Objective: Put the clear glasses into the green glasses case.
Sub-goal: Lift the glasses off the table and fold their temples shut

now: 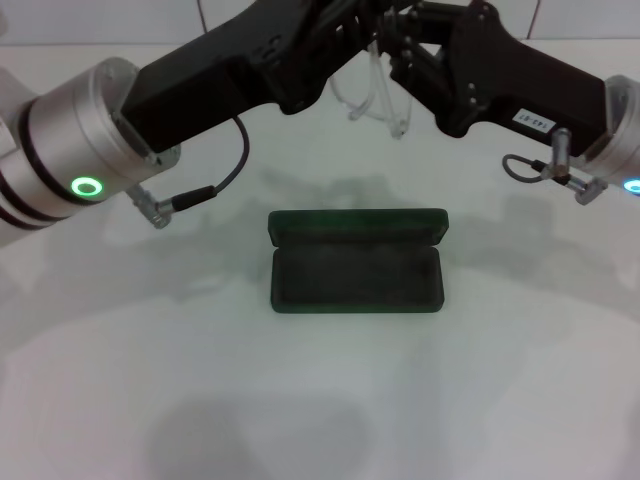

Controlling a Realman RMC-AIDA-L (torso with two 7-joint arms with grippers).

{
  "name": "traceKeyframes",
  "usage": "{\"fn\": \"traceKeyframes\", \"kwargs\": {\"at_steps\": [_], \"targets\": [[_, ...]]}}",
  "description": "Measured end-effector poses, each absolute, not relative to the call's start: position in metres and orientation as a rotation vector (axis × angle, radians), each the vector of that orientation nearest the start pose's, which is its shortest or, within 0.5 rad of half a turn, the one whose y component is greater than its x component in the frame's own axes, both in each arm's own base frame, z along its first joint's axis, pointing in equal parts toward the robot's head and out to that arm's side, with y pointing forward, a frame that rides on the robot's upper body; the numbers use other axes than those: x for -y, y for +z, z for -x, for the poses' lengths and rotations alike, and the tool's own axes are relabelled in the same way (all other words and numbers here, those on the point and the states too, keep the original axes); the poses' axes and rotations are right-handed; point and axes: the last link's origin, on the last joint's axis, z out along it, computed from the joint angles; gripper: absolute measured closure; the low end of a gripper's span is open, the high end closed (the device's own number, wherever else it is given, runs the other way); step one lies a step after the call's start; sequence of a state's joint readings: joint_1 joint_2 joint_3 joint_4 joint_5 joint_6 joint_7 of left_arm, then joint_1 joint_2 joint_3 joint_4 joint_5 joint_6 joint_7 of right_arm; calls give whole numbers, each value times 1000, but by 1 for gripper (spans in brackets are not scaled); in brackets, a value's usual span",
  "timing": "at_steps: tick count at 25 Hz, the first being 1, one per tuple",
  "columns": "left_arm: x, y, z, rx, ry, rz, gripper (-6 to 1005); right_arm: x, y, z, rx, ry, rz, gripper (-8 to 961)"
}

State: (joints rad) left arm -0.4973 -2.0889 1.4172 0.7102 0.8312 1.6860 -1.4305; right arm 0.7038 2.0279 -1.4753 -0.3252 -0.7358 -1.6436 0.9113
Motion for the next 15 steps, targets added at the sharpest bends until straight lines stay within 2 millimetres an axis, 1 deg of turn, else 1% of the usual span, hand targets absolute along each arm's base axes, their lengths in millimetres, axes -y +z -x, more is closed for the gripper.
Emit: {"fn": "traceKeyframes", "kwargs": {"at_steps": [4,7,11,13,14,15], "targets": [[-303,14,133,381,-1895,2570,970,-347,-9,-148,-69,1567,2416,862],[-294,25,148,330,-1868,2606,970,-345,-2,-152,-41,1561,2399,861],[-280,47,185,321,-1718,2682,970,-341,12,-152,30,1527,2462,861],[-273,54,207,356,-1590,2726,970,-337,21,-150,67,1478,2540,861],[-270,56,214,368,-1546,2739,970,-335,25,-149,86,1445,2576,861],[-267,58,224,385,-1491,2748,970,-334,30,-145,114,1365,2654,861]]}}
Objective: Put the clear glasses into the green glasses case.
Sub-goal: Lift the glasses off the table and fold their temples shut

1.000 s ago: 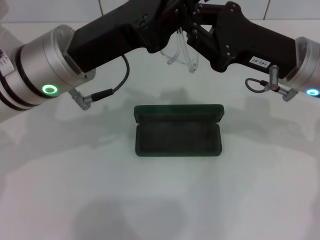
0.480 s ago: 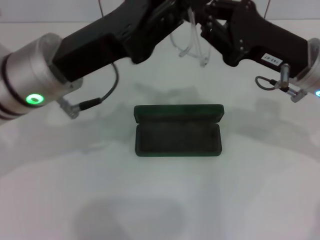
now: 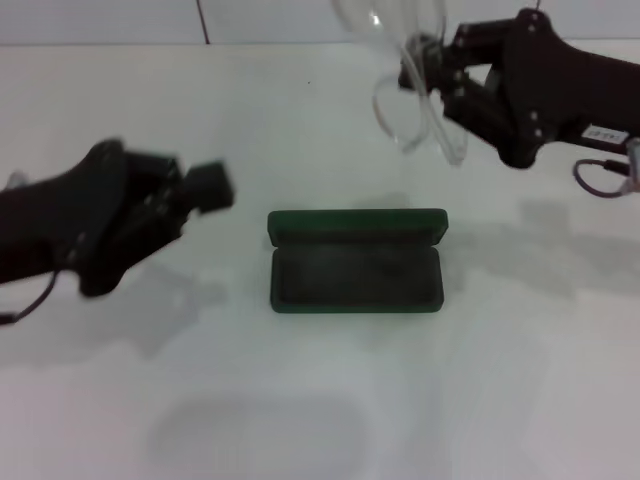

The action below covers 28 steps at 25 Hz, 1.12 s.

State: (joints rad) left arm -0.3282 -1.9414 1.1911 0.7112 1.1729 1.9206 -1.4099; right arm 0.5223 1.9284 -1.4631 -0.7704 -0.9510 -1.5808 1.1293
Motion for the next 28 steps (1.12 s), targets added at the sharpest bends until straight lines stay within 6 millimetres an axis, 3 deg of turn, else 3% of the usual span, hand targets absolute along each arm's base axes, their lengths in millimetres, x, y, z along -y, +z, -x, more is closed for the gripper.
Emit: {"fn": "traceKeyframes", "kwargs": {"at_steps": [3,7,8,9,10,15,19,20,21,28], "targets": [[-256,62,246,412,-1355,2765,970,-332,38,-135,140,1177,2790,861],[-243,61,269,435,-1203,2799,970,-331,42,-116,111,781,2963,861],[-242,61,271,438,-1189,2804,970,-331,42,-116,111,781,2963,861],[-241,61,273,443,-1171,2808,970,-332,37,-103,91,577,3021,861],[-241,61,273,443,-1171,2808,970,-332,36,-100,92,552,3030,861],[-237,65,289,496,-1049,2821,970,-336,6,-72,32,175,3165,861],[-237,76,297,510,-1039,2741,970,-340,-25,-62,56,-90,3185,861],[-236,79,299,514,-1042,2711,970,-340,-25,-62,56,-90,3185,861],[-235,83,302,518,-1044,2679,970,-345,-40,-59,76,-215,3170,861],[-232,93,311,539,-1046,2588,970,-351,-72,-51,129,-432,3158,861]]}}
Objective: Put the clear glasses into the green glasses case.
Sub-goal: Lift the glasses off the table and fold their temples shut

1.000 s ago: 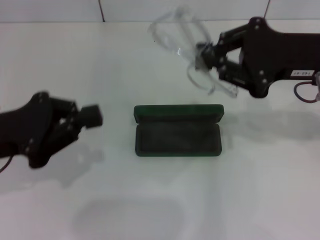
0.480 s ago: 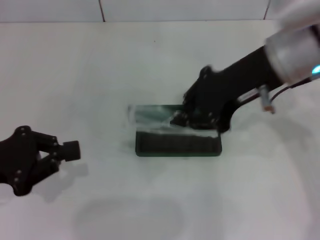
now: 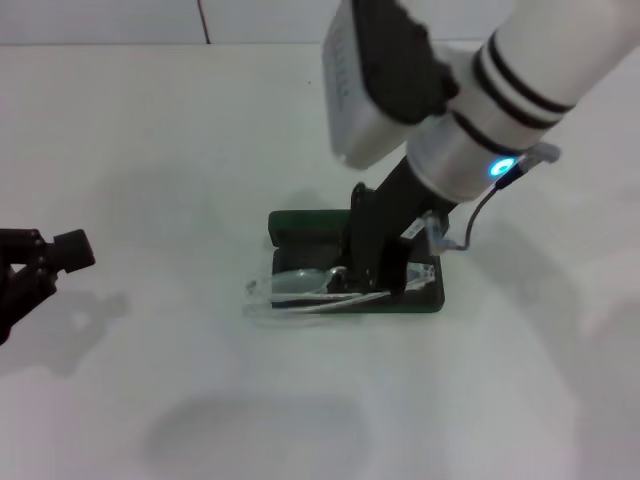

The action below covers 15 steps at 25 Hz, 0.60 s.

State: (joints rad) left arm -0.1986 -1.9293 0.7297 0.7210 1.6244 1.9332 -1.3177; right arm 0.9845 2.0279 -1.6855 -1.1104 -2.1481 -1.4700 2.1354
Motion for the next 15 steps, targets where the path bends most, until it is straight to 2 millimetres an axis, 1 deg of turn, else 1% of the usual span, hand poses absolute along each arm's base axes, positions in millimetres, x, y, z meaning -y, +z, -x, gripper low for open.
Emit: {"fn": "traceKeyframes", "kwargs": {"at_steps": [7,10,15], "targets": [[-236,99,310,527,-1043,2567,970,-352,-93,-56,200,-567,3069,861],[-241,104,309,518,-1054,2540,970,-351,-98,-57,224,-580,3053,862],[-244,104,307,510,-1065,2535,971,-352,-104,-60,221,-598,3027,863]]}}
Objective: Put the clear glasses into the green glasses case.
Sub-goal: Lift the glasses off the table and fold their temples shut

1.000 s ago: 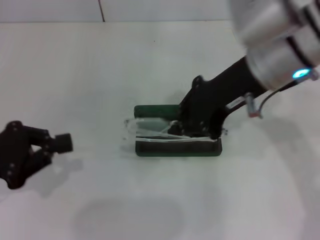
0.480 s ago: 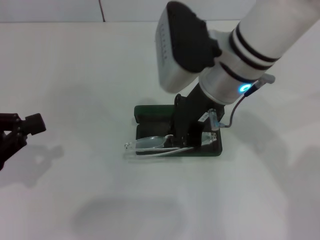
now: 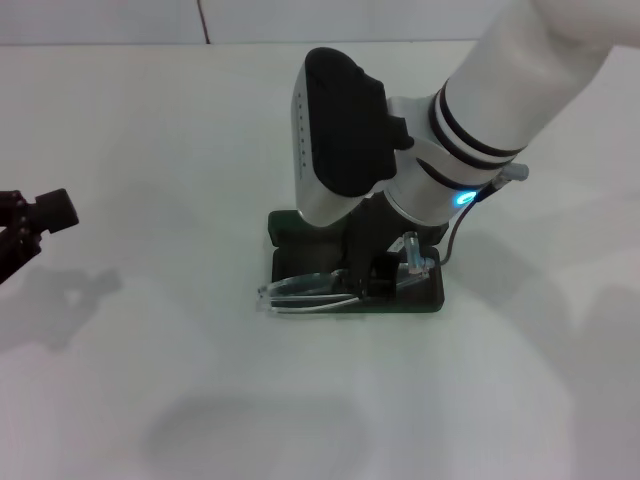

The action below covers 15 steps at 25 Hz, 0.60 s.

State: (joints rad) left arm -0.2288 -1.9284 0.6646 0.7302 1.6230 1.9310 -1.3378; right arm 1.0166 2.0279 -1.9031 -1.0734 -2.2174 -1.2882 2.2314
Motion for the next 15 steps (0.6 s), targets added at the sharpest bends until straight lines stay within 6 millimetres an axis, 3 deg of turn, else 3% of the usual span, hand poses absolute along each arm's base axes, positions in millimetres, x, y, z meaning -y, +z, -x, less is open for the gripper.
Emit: {"fn": "traceKeyframes", "kwargs": {"at_steps": [15], "targets": [[-251,103,302,509,-1084,2542,971,-358,-113,-70,200,-646,2922,864]]}}
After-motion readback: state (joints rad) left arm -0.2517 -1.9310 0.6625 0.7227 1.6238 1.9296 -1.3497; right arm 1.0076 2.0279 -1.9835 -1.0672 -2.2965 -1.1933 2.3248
